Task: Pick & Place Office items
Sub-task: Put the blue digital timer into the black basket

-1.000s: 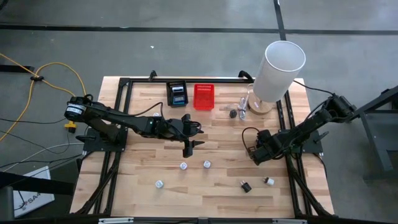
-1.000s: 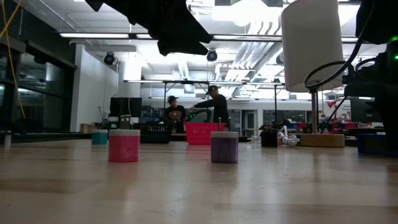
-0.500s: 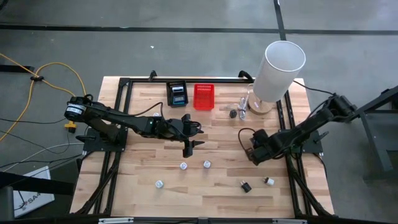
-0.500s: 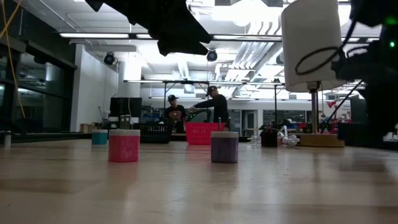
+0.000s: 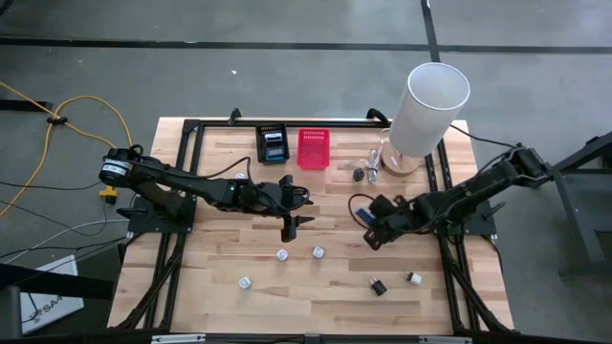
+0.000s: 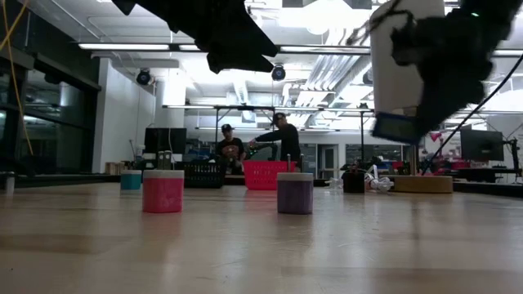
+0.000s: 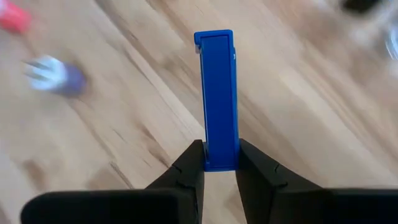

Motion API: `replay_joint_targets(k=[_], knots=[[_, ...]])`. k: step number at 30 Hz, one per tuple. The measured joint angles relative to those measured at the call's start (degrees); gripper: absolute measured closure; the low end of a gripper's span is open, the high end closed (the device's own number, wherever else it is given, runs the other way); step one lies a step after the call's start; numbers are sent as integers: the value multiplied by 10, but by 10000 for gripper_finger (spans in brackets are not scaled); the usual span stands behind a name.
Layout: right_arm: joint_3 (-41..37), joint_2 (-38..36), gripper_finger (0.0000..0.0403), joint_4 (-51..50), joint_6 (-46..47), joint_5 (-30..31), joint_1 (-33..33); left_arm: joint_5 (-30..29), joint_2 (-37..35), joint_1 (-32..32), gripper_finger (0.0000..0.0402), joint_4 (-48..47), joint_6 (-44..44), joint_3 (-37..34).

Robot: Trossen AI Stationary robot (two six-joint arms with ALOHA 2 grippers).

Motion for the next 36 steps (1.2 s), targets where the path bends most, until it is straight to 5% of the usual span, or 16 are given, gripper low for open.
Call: replay_joint_targets(k=[6,22,36], knots=[[8,5,342,110,-157,-21,-45,0,0,0,187,0,0,0],[8,49,342,264,-403,-75,-107,0,0,0,187,10,0,0],[7,52,342,355,-510,-69,-107,0,0,0,187,22,0,0]])
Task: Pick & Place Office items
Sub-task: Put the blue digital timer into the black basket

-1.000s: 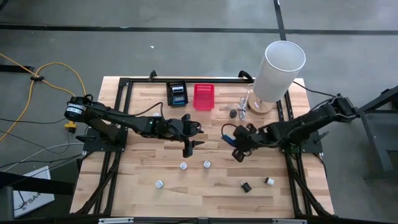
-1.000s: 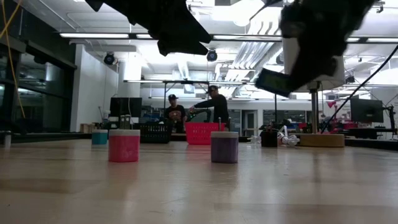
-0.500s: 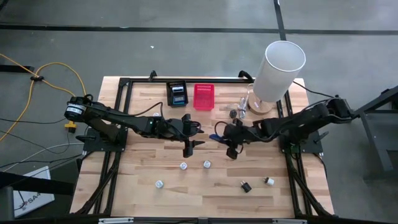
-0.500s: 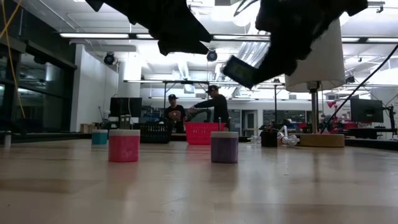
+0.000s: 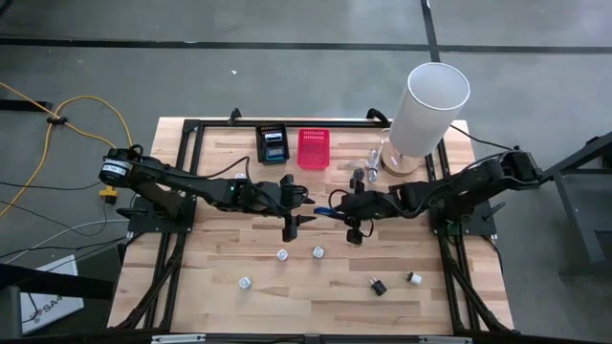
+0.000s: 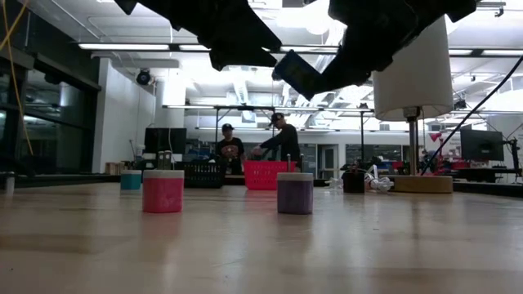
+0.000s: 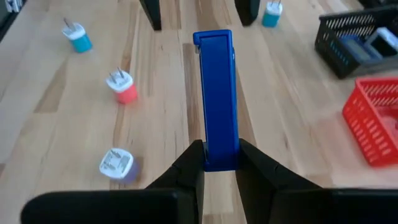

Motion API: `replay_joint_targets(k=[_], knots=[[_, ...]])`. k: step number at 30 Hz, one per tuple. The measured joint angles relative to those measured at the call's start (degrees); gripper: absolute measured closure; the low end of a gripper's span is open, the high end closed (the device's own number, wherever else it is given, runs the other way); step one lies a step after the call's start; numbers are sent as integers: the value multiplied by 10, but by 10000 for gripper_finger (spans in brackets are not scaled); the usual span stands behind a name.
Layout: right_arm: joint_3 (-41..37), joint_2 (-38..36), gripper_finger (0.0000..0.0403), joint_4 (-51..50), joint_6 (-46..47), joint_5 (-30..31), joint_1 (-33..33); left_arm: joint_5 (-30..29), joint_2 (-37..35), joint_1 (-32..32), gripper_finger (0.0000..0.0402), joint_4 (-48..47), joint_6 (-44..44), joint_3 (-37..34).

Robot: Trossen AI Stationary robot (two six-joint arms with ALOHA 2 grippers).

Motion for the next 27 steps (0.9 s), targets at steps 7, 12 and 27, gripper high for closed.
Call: replay_joint_targets(k=[7,12,27], knots=[[0,0,342,39,-22,-2,0,0,0,0,187,1,0,0],[0,0,342,58,-34,-4,1,0,0,0,187,1,0,0],[0,0,342,59,-35,-22,1,0,0,5,187,4,0,0]])
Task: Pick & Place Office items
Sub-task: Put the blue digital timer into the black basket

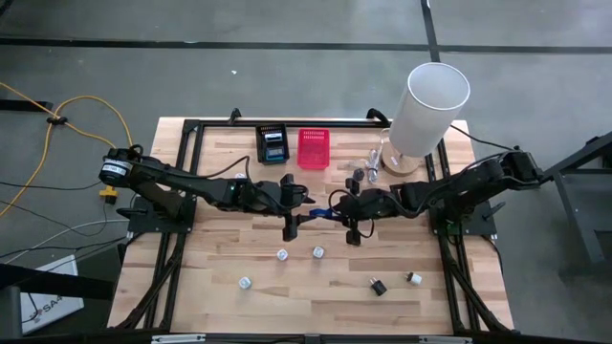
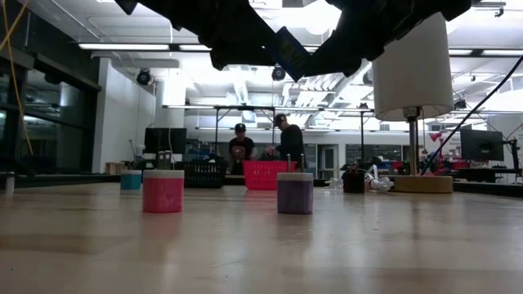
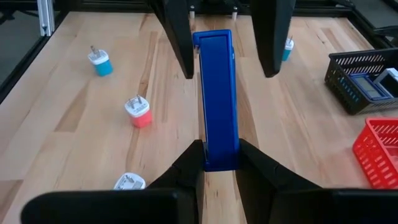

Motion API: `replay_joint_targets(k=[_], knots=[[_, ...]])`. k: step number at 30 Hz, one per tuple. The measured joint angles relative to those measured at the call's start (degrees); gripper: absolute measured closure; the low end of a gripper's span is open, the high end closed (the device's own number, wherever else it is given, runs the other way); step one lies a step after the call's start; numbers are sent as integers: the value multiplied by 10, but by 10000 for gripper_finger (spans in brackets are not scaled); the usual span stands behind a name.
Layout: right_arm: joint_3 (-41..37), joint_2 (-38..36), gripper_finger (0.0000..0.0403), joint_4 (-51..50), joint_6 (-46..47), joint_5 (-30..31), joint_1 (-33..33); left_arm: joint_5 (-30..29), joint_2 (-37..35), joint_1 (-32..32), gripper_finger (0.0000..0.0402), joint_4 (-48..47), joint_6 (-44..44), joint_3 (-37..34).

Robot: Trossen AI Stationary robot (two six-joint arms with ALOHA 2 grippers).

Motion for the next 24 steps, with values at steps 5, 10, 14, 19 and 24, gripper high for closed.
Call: replay_joint_targets(k=[5,10,14,19,24], knots=[[0,0,342,0,0,0,0,0,0,0,187,0,0,0],[0,0,342,0,0,0,0,0,0,0,187,0,0,0],[0,0,342,0,1,-11,0,1,0,0,187,0,0,0],[0,0,342,0,1,-14,0,1,0,0,187,0,0,0],[0,0,342,0,1,-14,0,1,0,0,187,0,0,0]])
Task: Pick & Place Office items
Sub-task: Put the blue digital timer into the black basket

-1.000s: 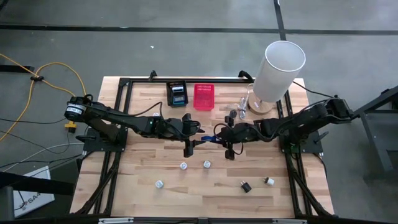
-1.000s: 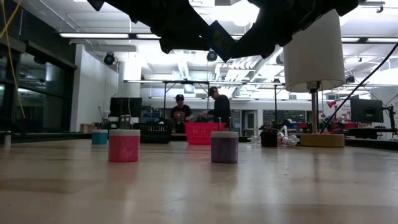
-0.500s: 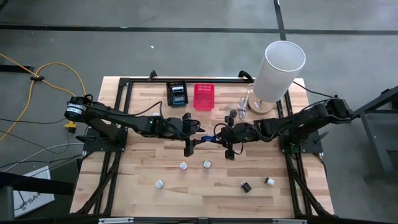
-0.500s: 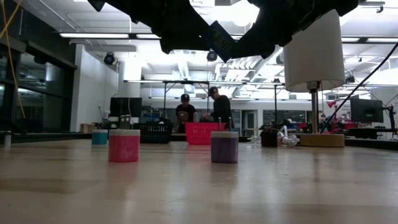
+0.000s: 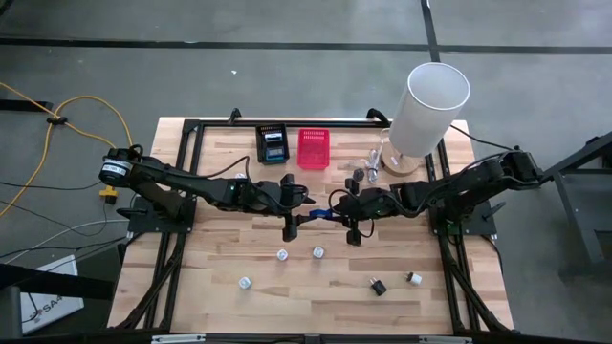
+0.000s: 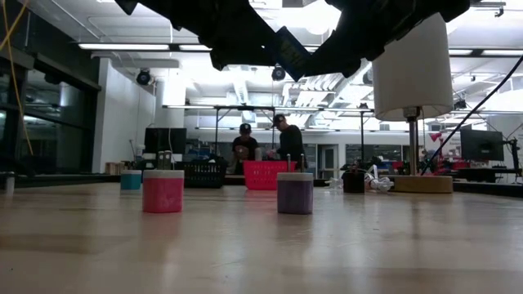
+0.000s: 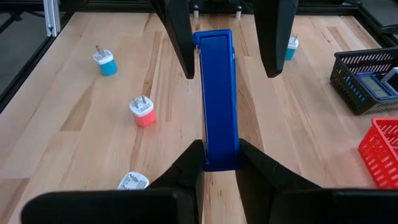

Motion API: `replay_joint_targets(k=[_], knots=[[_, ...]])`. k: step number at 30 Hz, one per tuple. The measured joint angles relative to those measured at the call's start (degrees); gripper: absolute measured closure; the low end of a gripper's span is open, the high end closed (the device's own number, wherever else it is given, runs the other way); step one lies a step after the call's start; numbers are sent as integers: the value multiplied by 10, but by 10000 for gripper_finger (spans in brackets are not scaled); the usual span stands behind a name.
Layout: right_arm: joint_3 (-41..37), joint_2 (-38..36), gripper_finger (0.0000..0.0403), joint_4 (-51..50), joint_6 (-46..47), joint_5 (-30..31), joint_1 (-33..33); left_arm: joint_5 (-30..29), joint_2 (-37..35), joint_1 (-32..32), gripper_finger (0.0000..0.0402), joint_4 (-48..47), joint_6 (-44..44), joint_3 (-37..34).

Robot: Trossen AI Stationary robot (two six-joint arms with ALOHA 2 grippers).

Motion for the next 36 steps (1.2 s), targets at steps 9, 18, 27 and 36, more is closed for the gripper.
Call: replay_joint_targets(k=[9,18,27,36], knots=[[0,0,342,0,0,0,0,0,0,0,187,0,0,0],[0,0,342,0,0,0,0,-2,0,0,187,3,0,0],[0,0,342,0,0,0,0,-2,0,0,190,4,1,0],[0,0,342,0,0,0,0,-1,0,0,212,4,1,0]])
